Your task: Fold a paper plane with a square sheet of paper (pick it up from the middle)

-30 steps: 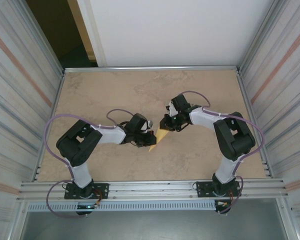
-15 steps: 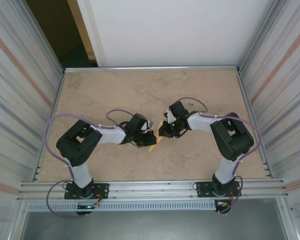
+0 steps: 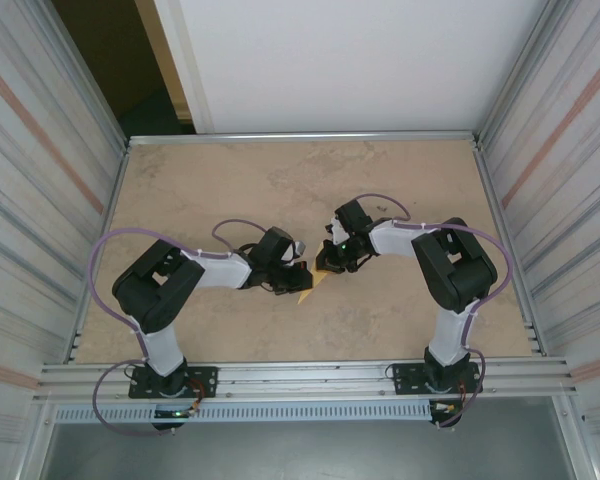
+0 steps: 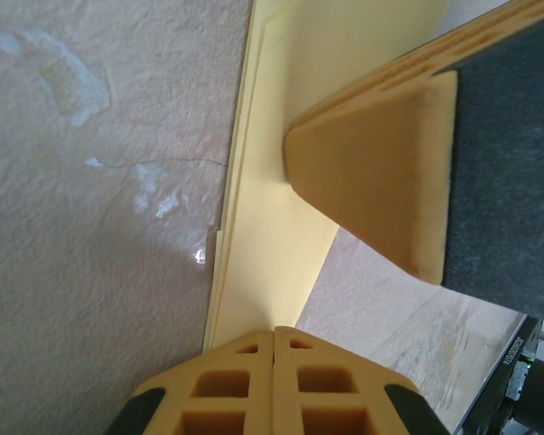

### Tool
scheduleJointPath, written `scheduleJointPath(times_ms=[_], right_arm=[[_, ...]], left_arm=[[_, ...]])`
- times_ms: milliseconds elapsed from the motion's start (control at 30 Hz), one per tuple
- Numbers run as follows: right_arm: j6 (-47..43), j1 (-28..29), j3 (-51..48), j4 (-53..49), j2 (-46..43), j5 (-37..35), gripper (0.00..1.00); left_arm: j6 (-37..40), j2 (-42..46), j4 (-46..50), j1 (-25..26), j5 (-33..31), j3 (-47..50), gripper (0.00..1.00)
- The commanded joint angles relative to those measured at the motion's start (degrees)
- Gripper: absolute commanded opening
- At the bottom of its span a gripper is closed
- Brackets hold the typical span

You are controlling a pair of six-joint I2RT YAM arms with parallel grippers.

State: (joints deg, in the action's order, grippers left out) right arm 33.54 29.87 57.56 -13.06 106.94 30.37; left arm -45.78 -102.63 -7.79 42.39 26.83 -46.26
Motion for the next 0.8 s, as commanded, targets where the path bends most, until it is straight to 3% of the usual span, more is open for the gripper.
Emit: scheduleJointPath(times_ms=[0,233,767], right_arm=[[-2.9,-1.5,-0.9,1.3,2.5,-2.2,0.08],[-5.4,-5.5,-4.6,9.7,2.1,2.1,0.09],[-7.5,-18.6,1.8,6.8,4.6,1.8,0.11]], left_arm=[[0.0,-0.9,7.4,0.1,-2.4,3.0,0.00],[-0.2,-1.4,8.0,0.1,-2.5,3.8,0.00],[-0.1,-2.0,8.3,0.0,-1.6,3.3,0.00]])
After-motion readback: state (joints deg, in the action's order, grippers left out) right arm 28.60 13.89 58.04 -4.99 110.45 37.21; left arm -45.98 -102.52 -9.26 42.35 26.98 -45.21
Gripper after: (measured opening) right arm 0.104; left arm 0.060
